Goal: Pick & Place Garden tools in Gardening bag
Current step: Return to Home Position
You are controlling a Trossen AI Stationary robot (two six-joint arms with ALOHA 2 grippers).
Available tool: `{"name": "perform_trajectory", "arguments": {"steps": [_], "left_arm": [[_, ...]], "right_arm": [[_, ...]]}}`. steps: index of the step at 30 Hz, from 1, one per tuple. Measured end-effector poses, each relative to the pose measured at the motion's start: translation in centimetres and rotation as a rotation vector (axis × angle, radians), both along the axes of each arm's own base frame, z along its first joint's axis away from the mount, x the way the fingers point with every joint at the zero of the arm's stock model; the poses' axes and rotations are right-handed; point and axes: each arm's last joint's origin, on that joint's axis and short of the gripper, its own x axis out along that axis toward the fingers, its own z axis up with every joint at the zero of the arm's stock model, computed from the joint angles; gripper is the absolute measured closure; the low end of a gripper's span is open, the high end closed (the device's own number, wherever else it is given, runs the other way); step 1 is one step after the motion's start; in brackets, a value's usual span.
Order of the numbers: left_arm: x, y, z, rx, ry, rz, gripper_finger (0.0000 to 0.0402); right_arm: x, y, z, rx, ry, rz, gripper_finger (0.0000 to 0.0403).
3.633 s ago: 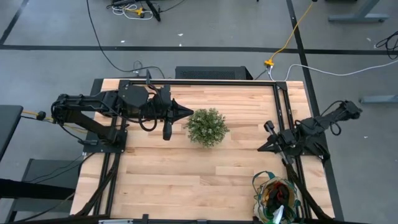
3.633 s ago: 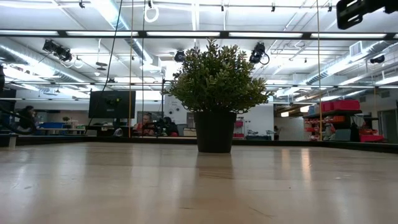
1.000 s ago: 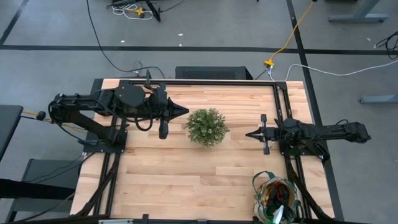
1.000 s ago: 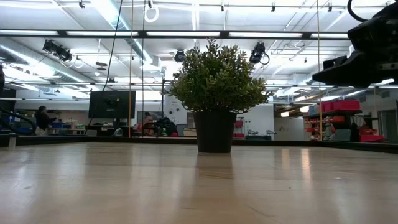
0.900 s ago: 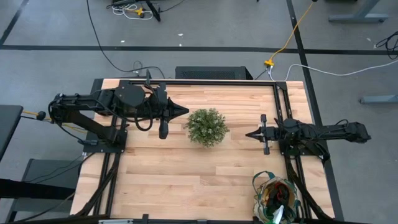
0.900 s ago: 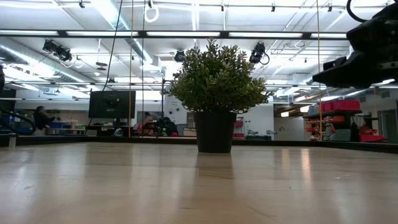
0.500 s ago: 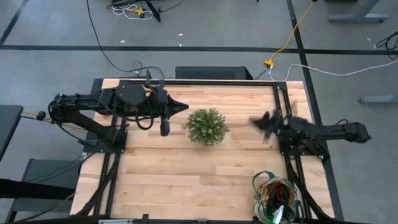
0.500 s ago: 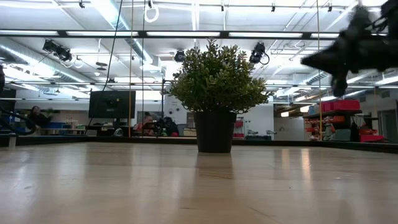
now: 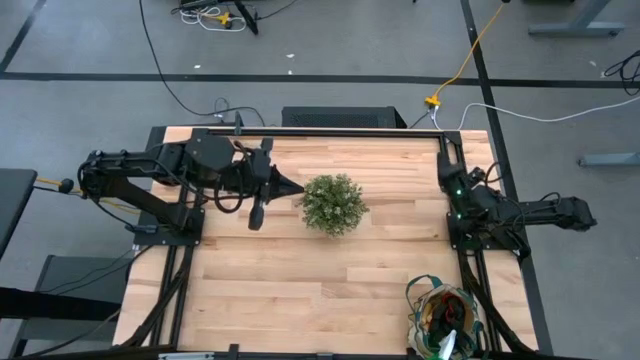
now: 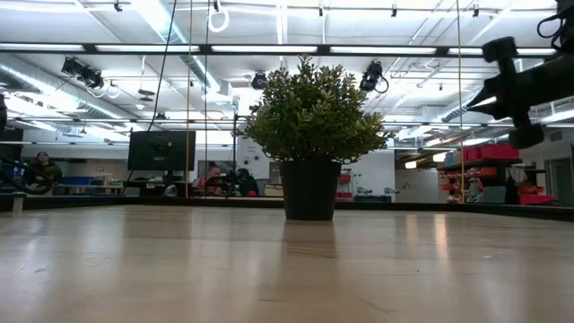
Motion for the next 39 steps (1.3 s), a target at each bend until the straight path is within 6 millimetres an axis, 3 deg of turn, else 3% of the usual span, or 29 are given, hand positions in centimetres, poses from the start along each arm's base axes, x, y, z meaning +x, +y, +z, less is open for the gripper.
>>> {"name": "perform_trajectory", "arguments": {"steps": [4, 9, 29, 32, 35, 39], "left_arm": [[0.0, -0.1, 0.2, 0.007, -0.02, -0.019, 0.04], [0.1, -0.1, 0.4, 0.007, -0.039, -0.03, 0.0399], [0.1, 0.0, 0.4, -0.074, -0.037, 0.009, 0.0399], [0.1, 0.0, 0.4, -0.069, -0.038, 0.007, 0.0397], [0.1, 0.0, 0.4, -0.056, -0.044, 0.004, 0.0397], [0.1, 0.0, 0.6, -0.031, -0.06, -0.002, 0.0399]], "right_arm": [[0.2, 0.1, 0.0, -0.107, 0.281, 0.049, 0.0385], [0.3, 0.1, 0.0, -0.196, 0.469, 0.092, 0.0385], [0.4, 0.2, -0.1, -0.251, 0.584, 0.117, 0.0385], [1.0, 0.5, -0.3, -0.393, 0.709, 0.288, 0.0385], [1.6, 1.2, -0.2, -0.661, 0.798, 0.558, 0.0385], [2.0, 2.3, -0.1, -0.929, 0.724, 0.886, 0.0385]]}}
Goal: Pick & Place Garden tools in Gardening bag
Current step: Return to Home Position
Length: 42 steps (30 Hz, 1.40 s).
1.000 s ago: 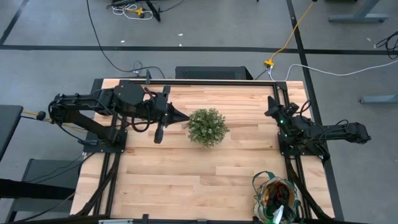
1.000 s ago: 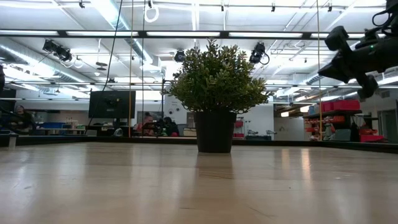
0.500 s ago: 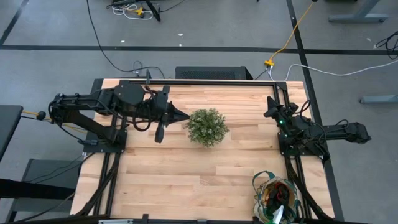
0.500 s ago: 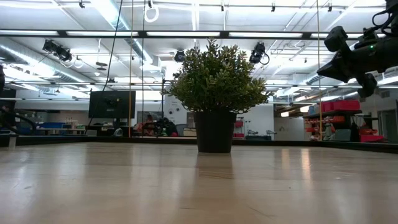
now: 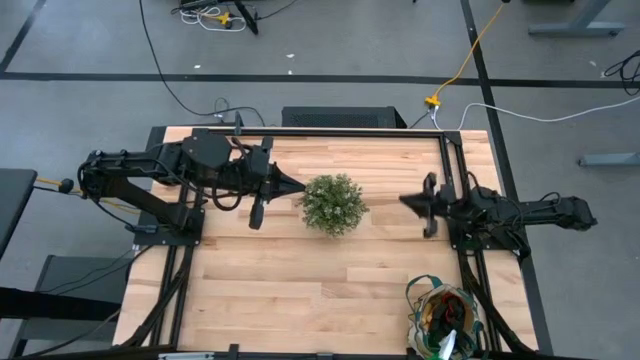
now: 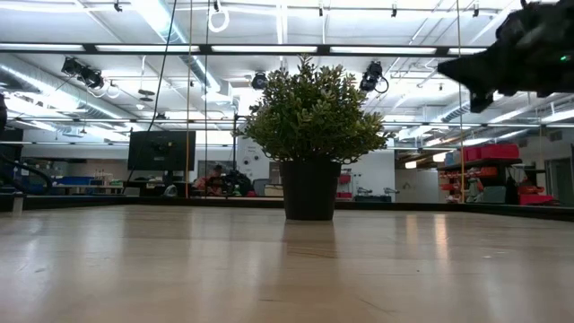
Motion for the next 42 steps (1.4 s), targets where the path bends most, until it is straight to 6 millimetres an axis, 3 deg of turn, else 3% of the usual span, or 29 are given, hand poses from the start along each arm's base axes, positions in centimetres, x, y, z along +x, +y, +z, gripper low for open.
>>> {"name": "perform_trajectory", "arguments": {"steps": [4, 17, 30, 42], "left_arm": [[0.0, 0.3, 0.0, -0.001, -0.001, 0.013, 0.0398], [0.1, 0.6, 0.0, -0.021, -0.001, 0.039, 0.0399], [0.1, 0.7, 0.0, -0.025, -0.001, 0.048, 0.0399], [0.1, 0.7, 0.0, -0.024, 0.0, 0.048, 0.0399]], "right_arm": [[0.0, 0.7, 0.0, 0.025, 0.002, 0.233, 0.0385], [-0.7, 0.6, 0.7, 0.034, -0.088, 0.222, 0.0385], [-0.9, 0.4, -0.6, -0.048, 0.049, 0.122, 0.0385], [-0.9, 0.7, -1.2, -0.067, 0.116, 0.237, 0.0385]]}}
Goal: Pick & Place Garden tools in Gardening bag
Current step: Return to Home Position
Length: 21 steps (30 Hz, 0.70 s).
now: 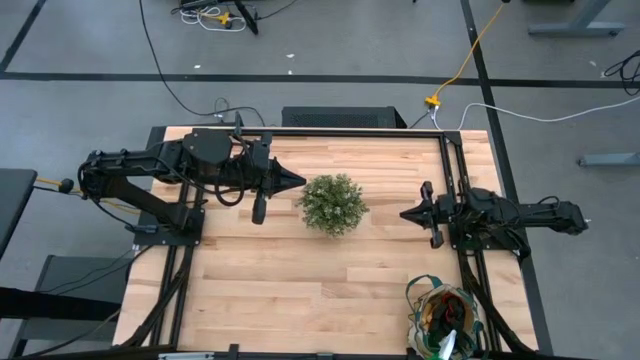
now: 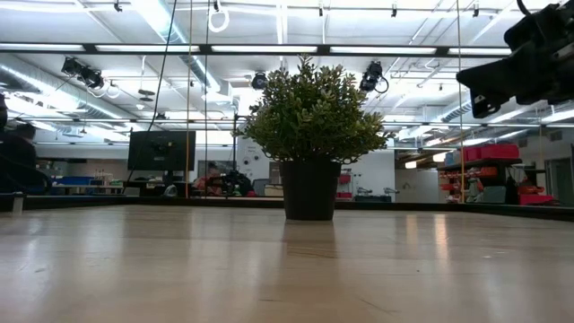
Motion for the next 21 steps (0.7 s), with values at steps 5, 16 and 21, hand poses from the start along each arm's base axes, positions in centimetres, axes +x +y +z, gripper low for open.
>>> {"name": "perform_trajectory", "arguments": {"steps": [5, 16, 21], "left_arm": [[0.0, 0.0, 0.0, -0.007, 0.0, 0.002, 0.0399], [0.0, 0.1, 0.0, -0.003, -0.001, 0.037, 0.0399], [-0.02, 0.37, 0.01, -0.001, -0.003, 0.109, 0.04]], "right_arm": [[-0.01, 0.07, 0.04, 0.085, 0.003, 0.024, 0.0385], [-0.01, 0.1, -0.04, 0.179, 0.021, 0.034, 0.0385], [-0.01, 0.1, -0.03, 0.179, 0.02, 0.034, 0.0385]]}}
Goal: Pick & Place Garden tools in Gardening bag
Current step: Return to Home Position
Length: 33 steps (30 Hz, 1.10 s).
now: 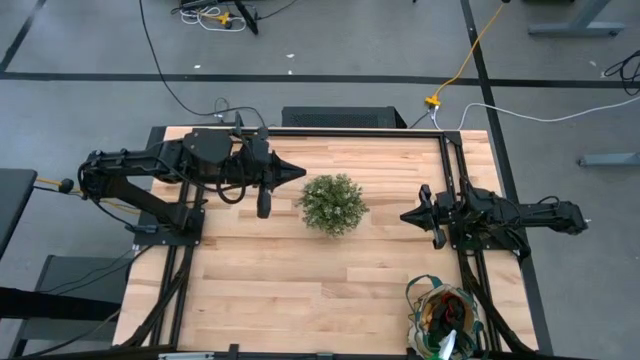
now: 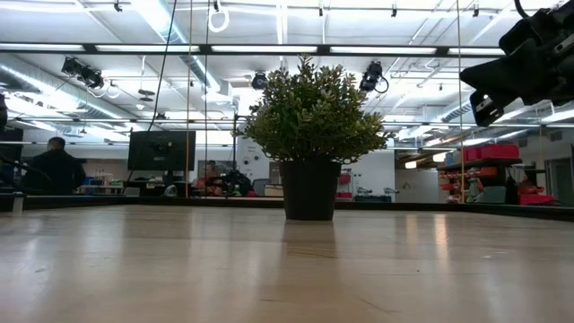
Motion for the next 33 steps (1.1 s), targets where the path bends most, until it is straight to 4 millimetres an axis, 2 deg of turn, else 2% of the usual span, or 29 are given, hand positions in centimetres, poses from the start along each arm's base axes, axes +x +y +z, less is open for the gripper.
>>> {"name": "perform_trajectory", "arguments": {"steps": [5, 17, 27, 33], "left_arm": [[0.1, 0.2, -0.4, -0.006, 0.038, 0.008, 0.04], [4.0, -0.1, -3.7, 0.052, 0.191, 0.003, 0.0401], [3.9, -0.1, -3.9, 0.089, 0.217, -0.005, 0.0401], [3.4, 0.2, -6.8, 0.046, 0.11, -0.055, 0.0401]], "right_arm": [[0.0, 0.0, 0.0, 0.0, 0.0, -0.001, 0.0385], [0.0, 0.0, 0.0, -0.001, -0.001, -0.001, 0.0385], [0.0, 0.0, 0.0, -0.001, -0.001, -0.002, 0.0385], [0.0, 0.0, 0.0, -0.001, -0.001, -0.002, 0.0385]]}}
